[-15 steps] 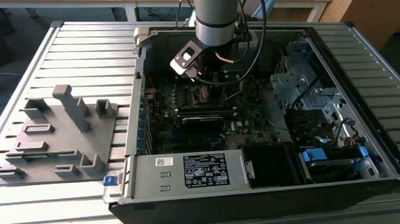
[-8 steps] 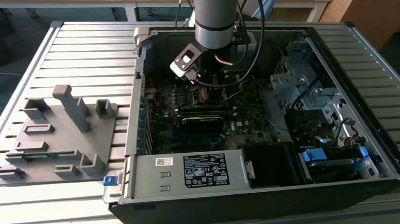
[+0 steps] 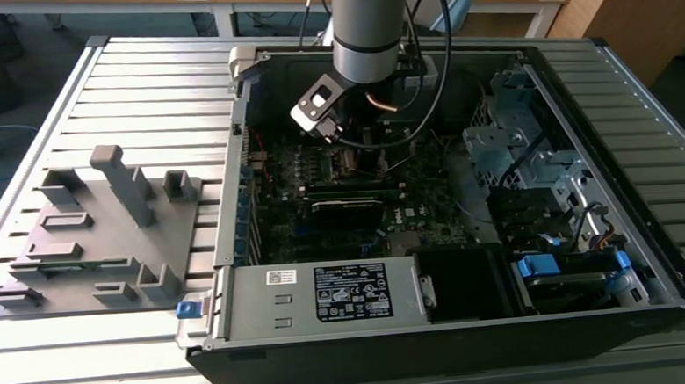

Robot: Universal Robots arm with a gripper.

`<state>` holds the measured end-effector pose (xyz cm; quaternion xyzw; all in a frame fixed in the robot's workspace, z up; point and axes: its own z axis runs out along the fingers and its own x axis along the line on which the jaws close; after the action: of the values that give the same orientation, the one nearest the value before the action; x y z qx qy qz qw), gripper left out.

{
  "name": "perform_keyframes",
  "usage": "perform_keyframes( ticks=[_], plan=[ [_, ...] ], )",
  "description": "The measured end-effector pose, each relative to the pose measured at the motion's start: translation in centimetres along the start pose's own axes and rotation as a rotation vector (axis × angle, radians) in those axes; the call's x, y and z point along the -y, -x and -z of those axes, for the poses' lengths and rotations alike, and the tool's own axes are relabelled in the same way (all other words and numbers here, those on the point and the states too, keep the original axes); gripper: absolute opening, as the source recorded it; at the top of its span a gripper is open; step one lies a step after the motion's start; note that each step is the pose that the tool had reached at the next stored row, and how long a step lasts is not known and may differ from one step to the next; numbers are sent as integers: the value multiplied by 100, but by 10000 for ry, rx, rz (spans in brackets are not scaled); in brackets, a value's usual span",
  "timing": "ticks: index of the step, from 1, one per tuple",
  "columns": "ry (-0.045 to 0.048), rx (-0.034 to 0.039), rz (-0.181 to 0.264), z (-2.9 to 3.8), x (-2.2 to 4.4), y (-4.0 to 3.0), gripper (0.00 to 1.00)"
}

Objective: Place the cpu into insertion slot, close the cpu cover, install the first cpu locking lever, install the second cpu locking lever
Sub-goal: 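Place the cpu into insertion slot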

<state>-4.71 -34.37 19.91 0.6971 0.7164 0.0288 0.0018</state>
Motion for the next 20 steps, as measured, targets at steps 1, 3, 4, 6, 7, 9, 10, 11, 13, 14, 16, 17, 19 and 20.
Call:
perform_keyframes(
  ticks=[1,3,4,6,7,9,10,11,13,14,16,17,19,20],
  plan=[
    [0,1,-5,-9,4,0,54],
    [1,3,-15,-27,9,0,54],
    [0,5,-16,-31,10,0,54],
    [-1,8,-28,-33,10,0,54],
    [2,6,-52,-37,11,0,54],
    [4,11,-135,-42,11,-1,54],
    [4,13,-151,-42,11,-1,54],
    [4,14,-155,-42,11,-1,54],
    [7,10,-162,-45,11,-5,54],
    [7,11,-165,-45,11,-8,54],
    [7,11,-164,-47,11,-14,54],
    [6,11,-163,-47,11,-14,54],
    [6,11,-163,-50,11,-15,54],
    [6,12,-164,-53,11,-16,54]
  ],
)
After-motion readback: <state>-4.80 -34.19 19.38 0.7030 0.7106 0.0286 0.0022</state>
